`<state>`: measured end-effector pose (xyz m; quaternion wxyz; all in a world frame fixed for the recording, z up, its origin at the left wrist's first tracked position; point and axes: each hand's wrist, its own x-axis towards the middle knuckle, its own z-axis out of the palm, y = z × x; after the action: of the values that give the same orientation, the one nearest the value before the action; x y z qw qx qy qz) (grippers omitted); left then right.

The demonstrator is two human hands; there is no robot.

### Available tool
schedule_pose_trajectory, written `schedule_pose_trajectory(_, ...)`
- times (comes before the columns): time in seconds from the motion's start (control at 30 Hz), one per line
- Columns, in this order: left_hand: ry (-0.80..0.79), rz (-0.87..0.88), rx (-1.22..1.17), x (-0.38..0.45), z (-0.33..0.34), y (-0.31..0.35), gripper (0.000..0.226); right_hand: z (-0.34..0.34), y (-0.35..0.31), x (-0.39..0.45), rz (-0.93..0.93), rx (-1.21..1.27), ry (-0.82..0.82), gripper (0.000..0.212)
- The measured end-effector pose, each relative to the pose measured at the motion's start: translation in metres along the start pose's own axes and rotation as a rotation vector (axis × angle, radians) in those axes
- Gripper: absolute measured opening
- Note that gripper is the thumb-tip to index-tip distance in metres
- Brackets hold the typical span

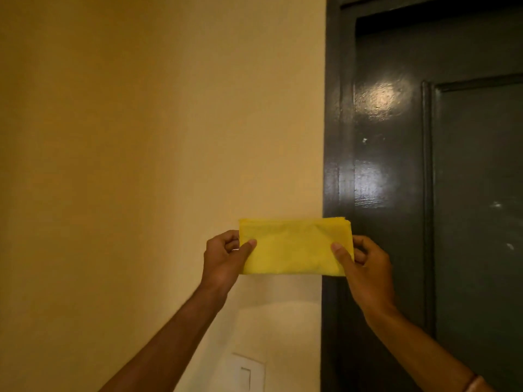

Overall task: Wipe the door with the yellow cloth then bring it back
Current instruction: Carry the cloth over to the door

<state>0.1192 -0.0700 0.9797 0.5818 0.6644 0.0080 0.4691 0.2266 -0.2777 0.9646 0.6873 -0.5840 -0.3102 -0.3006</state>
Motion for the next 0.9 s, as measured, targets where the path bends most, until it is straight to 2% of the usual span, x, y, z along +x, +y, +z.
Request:
schedule_pose_trajectory(0.23,-0.119,0.041,-0.071,0.011,0.076,0.009,0.011,-0.071,-0.016,0.022,-0.051,-0.07,0.127,0.016)
schedule_pose_trajectory(0.33,-0.202,0.053,-0.097,0.009,0.109,0.011,0.015,-0.102,-0.022,0.026,-0.056,-0.122,0.193,0.017)
schedule_pose_trajectory(0.43,-0.303,0.065,-0.143,0.004,0.143,0.014,0.016,-0.136,-0.029,0.029,-0.053,-0.187,0.257,0.007)
schedule_pose_trajectory(0.5,-0.351,0.075,-0.155,-0.001,0.164,0.015,0.013,-0.158,-0.03,0.03,-0.054,-0.249,0.304,0.011)
schedule_pose_trajectory(0.53,-0.37,0.076,-0.154,-0.004,0.176,0.015,0.018,-0.169,-0.031,0.03,-0.059,-0.276,0.326,0.012)
schedule_pose_trajectory(0.63,-0.42,0.061,-0.156,-0.017,0.209,0.015,0.032,-0.201,-0.033,0.031,-0.057,-0.34,0.365,0.014)
schedule_pose_trajectory(0.73,-0.44,0.048,-0.175,-0.026,0.242,0.014,0.035,-0.233,-0.03,0.033,-0.035,-0.391,0.398,0.019)
schedule_pose_trajectory(0.9,-0.487,-0.004,-0.22,-0.036,0.293,0.006,0.032,-0.285,-0.018,0.042,-0.009,-0.473,0.465,0.016)
